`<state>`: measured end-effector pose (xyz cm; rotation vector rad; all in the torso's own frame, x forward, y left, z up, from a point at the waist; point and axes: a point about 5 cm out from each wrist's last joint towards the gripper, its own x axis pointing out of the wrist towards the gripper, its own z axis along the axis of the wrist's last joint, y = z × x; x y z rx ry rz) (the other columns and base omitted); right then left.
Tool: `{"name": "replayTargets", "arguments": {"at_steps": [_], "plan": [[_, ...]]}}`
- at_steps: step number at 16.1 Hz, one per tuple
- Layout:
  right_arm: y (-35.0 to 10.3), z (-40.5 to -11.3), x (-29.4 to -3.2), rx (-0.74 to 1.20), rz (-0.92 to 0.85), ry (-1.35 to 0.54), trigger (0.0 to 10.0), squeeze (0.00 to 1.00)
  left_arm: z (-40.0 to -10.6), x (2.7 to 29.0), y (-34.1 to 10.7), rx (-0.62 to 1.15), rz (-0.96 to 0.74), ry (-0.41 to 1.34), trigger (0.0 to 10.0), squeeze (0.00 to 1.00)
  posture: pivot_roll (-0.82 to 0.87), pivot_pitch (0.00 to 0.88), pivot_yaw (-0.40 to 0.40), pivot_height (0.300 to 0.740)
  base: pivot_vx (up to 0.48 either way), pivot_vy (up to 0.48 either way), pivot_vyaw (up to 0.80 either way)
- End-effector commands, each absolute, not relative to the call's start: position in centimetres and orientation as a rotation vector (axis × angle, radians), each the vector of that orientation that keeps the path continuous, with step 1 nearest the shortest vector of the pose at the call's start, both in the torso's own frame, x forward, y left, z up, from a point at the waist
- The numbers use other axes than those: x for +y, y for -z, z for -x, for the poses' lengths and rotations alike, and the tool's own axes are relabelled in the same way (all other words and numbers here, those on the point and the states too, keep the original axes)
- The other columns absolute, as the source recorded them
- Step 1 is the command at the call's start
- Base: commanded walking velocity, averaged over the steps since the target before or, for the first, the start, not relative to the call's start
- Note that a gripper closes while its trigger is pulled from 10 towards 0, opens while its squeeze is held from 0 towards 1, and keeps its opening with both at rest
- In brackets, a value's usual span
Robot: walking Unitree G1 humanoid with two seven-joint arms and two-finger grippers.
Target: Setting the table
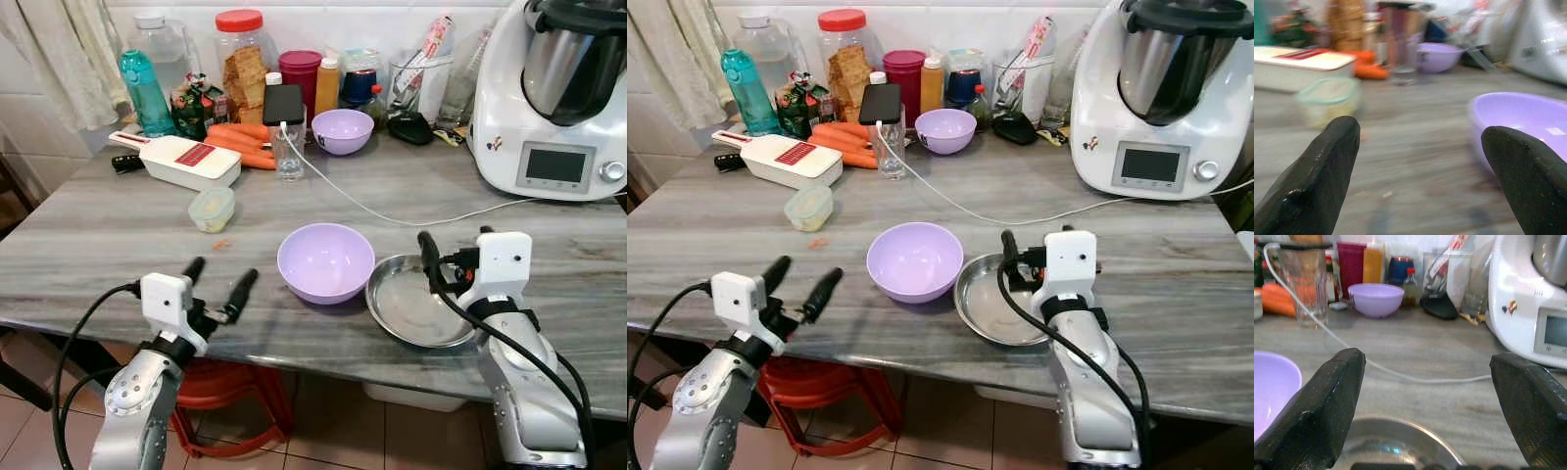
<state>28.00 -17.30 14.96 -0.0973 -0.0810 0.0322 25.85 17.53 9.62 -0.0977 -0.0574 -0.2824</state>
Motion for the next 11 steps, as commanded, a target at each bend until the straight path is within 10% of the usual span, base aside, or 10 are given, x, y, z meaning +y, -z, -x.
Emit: {"name": "replayTargets", "arguments": {"at_steps": [1, 11], "plan": [[-15.8, -27.8, -17.3, -0.132, 0.108, -0.025, 10.0, 0.00, -26.0, 17.8, -9.3, -0.038, 0.066, 0.215, 10.0, 0.00, -0.07, 0.000, 0.038, 0.740, 0.000, 0.000, 0.00], [-14.0, -23.7, -18.2, -0.111, 0.050, 0.041, 10.0, 0.00, -25.6, 18.5, -8.3, -0.007, -0.047, -0.016, 10.0, 0.00, -0.08, 0.000, 0.054, 0.740, 0.000, 0.000, -0.12]]}}
